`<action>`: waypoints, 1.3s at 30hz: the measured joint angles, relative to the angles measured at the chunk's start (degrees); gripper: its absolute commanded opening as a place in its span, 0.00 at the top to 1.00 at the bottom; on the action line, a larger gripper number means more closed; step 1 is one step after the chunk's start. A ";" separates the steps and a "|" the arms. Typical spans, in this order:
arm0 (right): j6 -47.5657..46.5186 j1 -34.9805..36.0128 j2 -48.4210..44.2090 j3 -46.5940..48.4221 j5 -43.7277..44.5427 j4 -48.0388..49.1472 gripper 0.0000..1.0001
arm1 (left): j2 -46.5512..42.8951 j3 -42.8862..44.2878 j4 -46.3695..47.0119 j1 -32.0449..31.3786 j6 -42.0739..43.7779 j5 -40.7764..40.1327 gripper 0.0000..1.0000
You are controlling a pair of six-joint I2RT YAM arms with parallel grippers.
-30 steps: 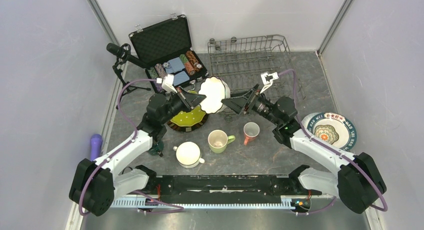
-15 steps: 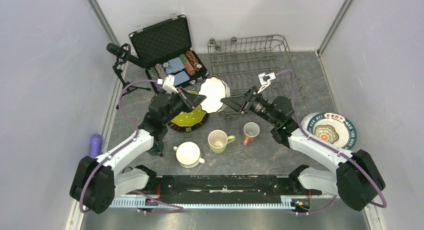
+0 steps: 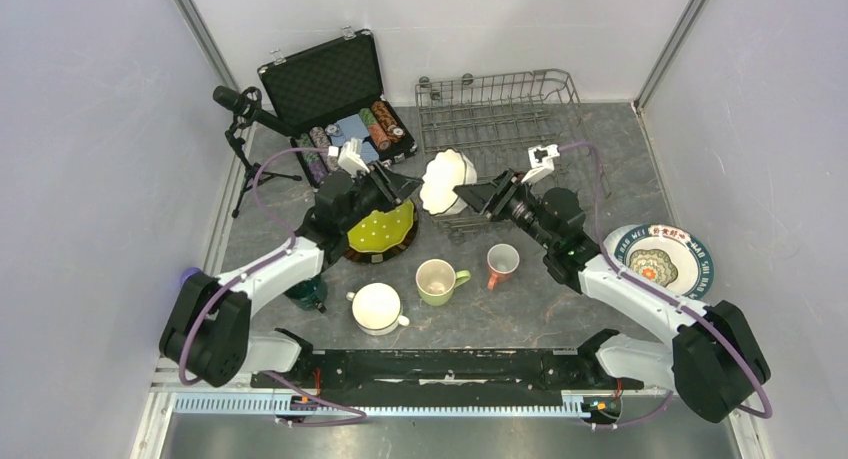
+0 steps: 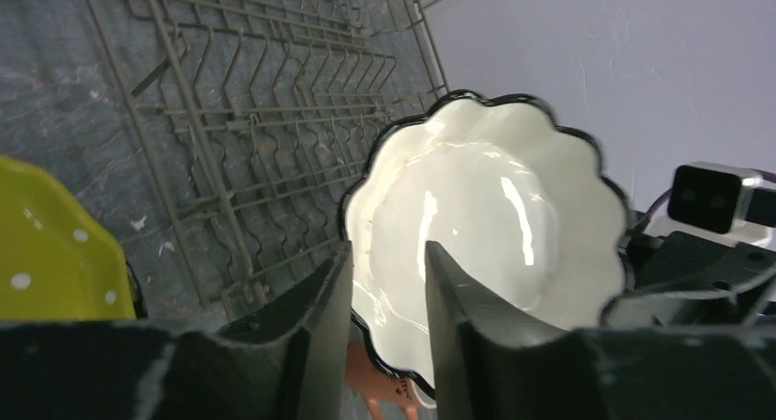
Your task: Load the mixed dishes into the dish rack
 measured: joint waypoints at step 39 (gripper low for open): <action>-91.89 -14.19 52.30 58.16 29.62 -28.22 1.00 | 29.68 32.22 -33.09 -6.25 15.54 -21.11 0.23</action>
